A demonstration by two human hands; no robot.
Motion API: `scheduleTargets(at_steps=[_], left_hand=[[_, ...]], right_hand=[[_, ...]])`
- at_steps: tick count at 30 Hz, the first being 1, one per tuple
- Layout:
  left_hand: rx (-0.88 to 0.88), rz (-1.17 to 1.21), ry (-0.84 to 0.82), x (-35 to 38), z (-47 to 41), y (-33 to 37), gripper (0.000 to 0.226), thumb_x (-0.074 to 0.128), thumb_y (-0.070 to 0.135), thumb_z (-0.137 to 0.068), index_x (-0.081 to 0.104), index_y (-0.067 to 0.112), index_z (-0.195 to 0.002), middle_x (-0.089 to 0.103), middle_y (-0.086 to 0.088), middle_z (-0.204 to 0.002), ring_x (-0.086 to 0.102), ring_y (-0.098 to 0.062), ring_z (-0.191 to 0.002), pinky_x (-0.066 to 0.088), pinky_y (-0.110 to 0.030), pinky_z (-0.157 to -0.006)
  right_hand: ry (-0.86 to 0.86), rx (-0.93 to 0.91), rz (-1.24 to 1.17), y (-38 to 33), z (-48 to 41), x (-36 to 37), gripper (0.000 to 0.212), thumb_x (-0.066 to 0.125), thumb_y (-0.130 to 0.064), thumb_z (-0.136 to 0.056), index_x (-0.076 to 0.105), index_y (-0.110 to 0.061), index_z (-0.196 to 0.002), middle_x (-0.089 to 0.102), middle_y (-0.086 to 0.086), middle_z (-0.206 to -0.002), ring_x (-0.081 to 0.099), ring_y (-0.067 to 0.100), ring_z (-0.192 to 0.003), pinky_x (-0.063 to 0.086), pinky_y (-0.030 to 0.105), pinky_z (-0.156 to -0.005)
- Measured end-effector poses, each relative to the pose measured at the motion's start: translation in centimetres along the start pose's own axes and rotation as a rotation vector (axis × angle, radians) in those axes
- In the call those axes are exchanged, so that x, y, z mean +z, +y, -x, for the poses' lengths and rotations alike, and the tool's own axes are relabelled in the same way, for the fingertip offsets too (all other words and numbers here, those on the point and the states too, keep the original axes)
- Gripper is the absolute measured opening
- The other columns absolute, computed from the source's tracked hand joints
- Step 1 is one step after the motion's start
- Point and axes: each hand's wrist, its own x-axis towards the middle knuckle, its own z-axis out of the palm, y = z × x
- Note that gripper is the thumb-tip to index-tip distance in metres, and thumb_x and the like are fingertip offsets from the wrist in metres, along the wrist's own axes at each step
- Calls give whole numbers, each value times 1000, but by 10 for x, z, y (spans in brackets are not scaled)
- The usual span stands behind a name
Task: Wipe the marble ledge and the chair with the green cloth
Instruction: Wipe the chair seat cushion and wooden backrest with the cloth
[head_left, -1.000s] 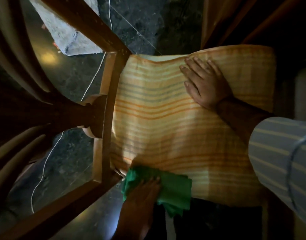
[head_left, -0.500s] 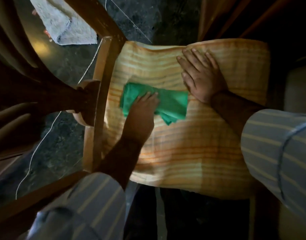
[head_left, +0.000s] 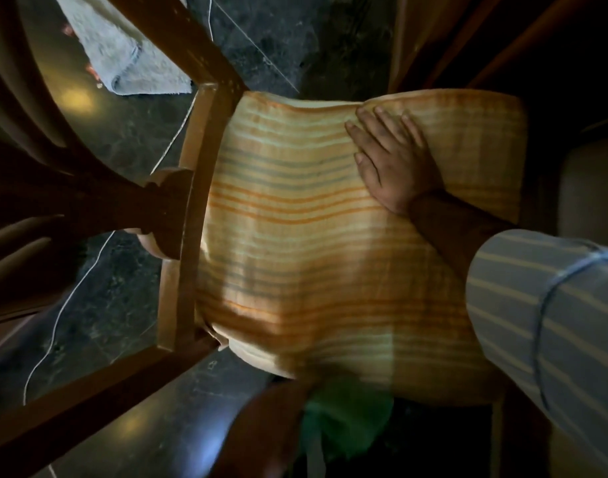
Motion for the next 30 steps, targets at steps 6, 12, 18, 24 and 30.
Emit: scheduleTargets(at_steps=[6, 12, 18, 24, 30], left_hand=[[126, -92, 521, -96, -114, 24, 48, 51, 1, -91, 55, 9, -138, 66, -14, -129, 57, -19, -115, 29, -10, -99], [179, -388, 377, -82, -209, 11, 47, 41, -7, -93, 56, 3, -137, 54, -17, -145, 45, -31, -140, 29, -40, -119], [229, -467, 302, -29, -166, -12, 48, 42, -2, -87, 63, 0, -130, 59, -15, -141, 52, -36, -134, 40, -50, -112], [206, -267, 238, -58, -154, -2, 53, 54, 46, -92, 65, 7, -127, 57, -9, -143, 47, -25, -137, 37, -40, -114], [-52, -437, 260, -99, -188, -9, 65, 69, 36, -87, 48, 8, -141, 45, -12, -147, 39, -30, -137, 32, -42, -115]], right_hand=[[1, 6, -5, -1, 1, -5, 57, 30, -40, -108, 40, -26, -162, 32, 1, -174, 28, 25, -162, 15, 52, -132], [-47, -15, -1, 1, 1, -5, 62, 35, -39, -104, 37, -24, -163, 29, 2, -175, 25, 27, -163, 14, 53, -133], [-14, 0, -18, 4, 0, 1, 54, 32, -38, -110, 39, -27, -163, 32, -1, -174, 27, 24, -163, 16, 51, -132], [-119, 162, -187, -15, -4, -16, 55, 47, -33, -104, 46, -27, -158, 32, 0, -173, 28, 25, -161, 19, 46, -128], [-226, 296, -527, -53, 38, -28, 54, 77, -58, -84, 73, -18, -119, 67, 5, -122, 66, 25, -108, 55, 37, -95]])
